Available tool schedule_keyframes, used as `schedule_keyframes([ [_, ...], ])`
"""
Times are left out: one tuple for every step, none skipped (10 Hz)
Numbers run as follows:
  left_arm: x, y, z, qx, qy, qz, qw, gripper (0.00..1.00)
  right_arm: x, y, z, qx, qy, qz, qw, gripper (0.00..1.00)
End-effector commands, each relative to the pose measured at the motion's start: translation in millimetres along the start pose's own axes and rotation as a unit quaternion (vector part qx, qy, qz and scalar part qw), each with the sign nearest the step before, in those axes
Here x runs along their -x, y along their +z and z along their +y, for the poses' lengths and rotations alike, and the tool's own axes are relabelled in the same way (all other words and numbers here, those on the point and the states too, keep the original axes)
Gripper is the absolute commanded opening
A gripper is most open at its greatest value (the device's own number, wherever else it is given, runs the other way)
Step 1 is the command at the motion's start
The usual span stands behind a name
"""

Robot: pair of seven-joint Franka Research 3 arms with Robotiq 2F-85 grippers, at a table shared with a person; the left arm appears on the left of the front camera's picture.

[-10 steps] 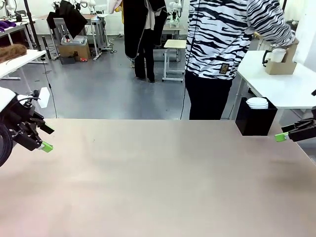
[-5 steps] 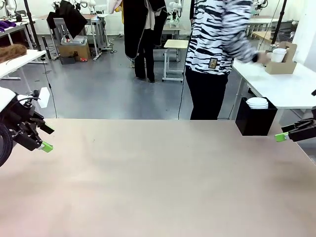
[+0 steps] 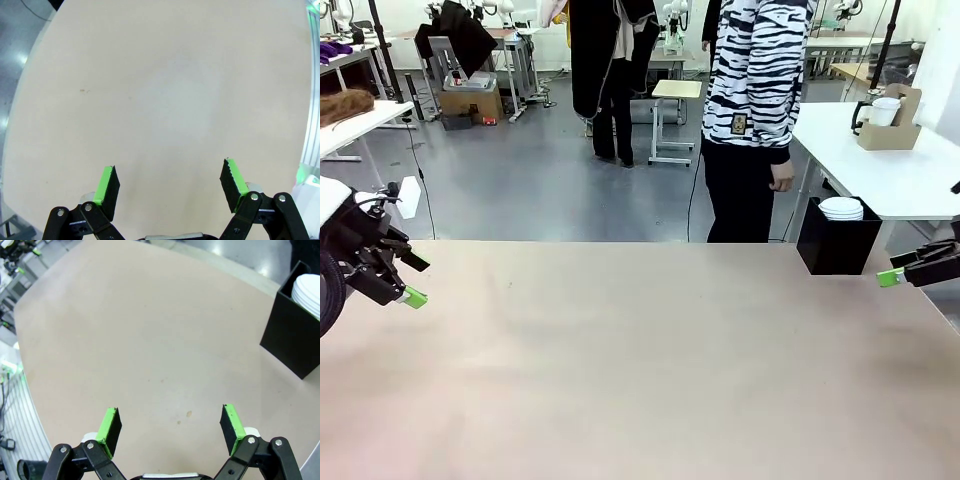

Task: Pour a drink into a cup and package it in a carrier.
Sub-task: Insert the held 600 ml Paper Cup into the Cup Carrier.

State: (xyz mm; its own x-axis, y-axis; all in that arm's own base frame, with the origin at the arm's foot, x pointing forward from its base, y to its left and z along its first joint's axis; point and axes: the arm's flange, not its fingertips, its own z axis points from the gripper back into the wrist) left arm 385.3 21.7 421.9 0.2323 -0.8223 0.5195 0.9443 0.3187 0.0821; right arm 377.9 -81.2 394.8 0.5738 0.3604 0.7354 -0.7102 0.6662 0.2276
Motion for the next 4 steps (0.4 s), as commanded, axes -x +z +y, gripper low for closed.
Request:
schedule_keyframes([
  [0.6,-0.1,-0.2,0.003,-0.003,-0.010,1.000,1.00,-2.5,0.2,0.0,0.006,0.003,0.004,1.000,1.00],
  [0.6,-0.1,-0.2,0.003,-0.003,-0.010,1.000,1.00,-2.5,0.2,0.0,0.006,0.003,0.004,1.000,1.00],
  [0.6,-0.1,-0.2,0.003,-0.003,-0.010,1.000,1.00,-2.5,0.2,0.0,0.006,0.003,0.004,1.000,1.00],
  [0.6,-0.1,-0.2,0.003,-0.003,-0.010,1.000,1.00,-2.5,0.2,0.0,0.006,0.003,0.004,1.000,1.00],
])
